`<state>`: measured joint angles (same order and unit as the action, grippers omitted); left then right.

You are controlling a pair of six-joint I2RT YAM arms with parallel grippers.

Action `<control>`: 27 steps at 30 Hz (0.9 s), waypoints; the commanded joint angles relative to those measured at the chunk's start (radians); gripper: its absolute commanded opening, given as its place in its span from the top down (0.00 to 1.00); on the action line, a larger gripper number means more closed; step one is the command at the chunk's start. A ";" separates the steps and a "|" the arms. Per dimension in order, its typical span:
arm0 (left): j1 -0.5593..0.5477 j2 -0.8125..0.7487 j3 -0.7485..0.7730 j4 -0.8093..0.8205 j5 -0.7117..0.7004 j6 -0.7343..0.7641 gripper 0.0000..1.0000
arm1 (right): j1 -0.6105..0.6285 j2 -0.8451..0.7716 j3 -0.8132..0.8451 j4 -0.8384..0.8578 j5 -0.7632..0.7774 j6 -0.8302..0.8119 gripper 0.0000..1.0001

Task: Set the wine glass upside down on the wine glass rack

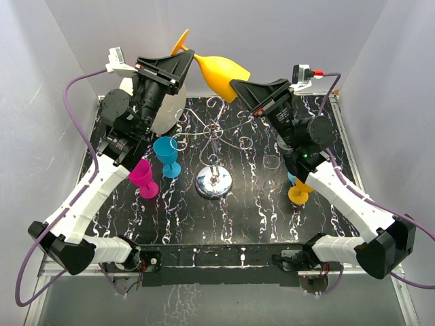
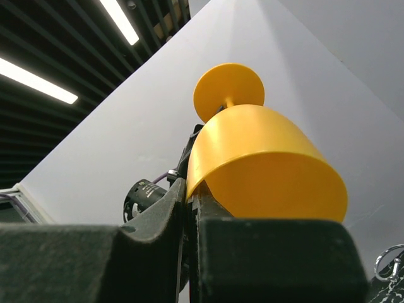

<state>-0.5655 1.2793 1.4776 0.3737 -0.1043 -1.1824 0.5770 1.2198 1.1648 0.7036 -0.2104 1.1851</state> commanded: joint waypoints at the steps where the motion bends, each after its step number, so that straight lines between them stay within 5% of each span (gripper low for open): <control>1: 0.007 -0.033 0.026 0.134 -0.052 0.010 0.85 | 0.007 0.000 0.005 0.081 -0.087 0.037 1.00; 4: 0.006 -0.033 0.037 0.137 -0.052 0.045 0.99 | 0.007 -0.005 -0.001 0.076 -0.078 0.050 1.00; 11: 0.007 -0.028 0.025 0.166 -0.082 0.038 1.00 | 0.009 -0.011 0.010 0.041 -0.063 0.059 1.00; 18: 0.006 0.015 0.006 0.320 -0.084 0.031 0.76 | 0.012 0.012 0.006 0.141 -0.134 0.071 1.00; 27: 0.006 0.046 -0.020 0.427 -0.052 0.036 0.74 | 0.013 0.044 0.002 0.201 -0.167 0.115 1.00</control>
<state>-0.5690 1.3376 1.4532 0.6933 -0.1238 -1.1595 0.5789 1.2671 1.1641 0.8398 -0.2935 1.2774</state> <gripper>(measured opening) 0.239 0.024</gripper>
